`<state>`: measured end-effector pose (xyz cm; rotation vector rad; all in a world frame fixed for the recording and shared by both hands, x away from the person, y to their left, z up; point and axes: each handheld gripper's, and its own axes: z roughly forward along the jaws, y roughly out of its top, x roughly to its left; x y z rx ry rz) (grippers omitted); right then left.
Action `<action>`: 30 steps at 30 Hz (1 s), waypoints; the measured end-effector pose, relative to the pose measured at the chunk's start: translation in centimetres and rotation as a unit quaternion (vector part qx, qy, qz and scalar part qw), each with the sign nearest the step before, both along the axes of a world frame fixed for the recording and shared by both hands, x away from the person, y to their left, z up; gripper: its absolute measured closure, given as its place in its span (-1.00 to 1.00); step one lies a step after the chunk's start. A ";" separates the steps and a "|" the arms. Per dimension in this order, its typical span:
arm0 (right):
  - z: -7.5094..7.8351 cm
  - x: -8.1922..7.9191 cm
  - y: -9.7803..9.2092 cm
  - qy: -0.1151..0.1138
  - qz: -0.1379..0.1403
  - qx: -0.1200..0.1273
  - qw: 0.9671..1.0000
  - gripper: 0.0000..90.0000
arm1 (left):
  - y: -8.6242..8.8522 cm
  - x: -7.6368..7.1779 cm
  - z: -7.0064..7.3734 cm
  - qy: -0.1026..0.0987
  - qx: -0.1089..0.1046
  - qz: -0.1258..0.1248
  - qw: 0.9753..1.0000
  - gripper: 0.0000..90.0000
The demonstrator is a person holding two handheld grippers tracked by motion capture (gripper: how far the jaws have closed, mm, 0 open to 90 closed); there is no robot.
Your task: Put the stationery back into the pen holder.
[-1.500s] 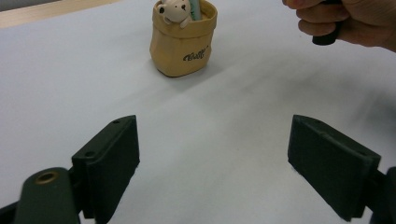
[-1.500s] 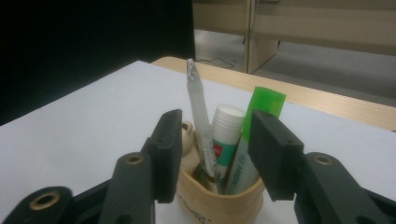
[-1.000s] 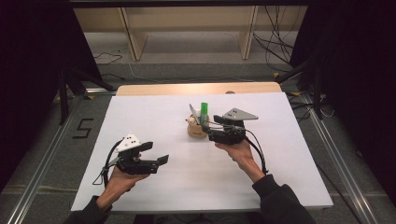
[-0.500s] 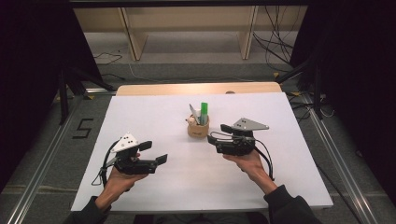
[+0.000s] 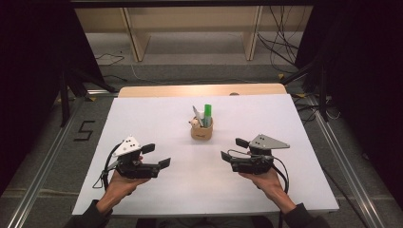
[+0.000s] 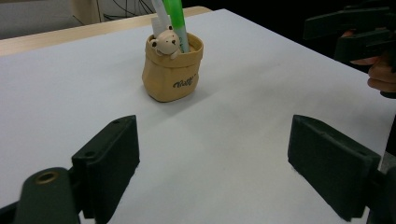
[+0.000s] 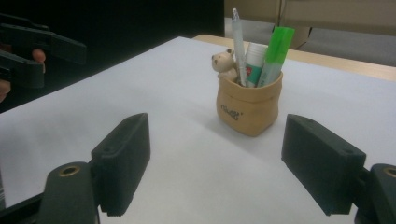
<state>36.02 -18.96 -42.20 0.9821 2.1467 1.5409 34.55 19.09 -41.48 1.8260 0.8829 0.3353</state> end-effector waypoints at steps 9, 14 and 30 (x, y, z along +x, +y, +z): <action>-0.5 -1.1 -1.4 -0.002 -0.006 -0.004 1.000 -0.49 | -0.1 -0.3 0.0 -0.005 0.002 -0.005 1.000 -0.64; -0.7 -1.9 -2.2 -0.003 -0.014 -0.005 1.000 -0.51 | -0.1 -0.5 0.1 -0.006 0.004 -0.006 1.000 -0.65; -1.9 -3.7 -3.0 0.005 -0.017 -0.017 1.000 -0.52 | 0.0 -1.3 -0.2 -0.010 -0.002 -0.009 1.000 -0.65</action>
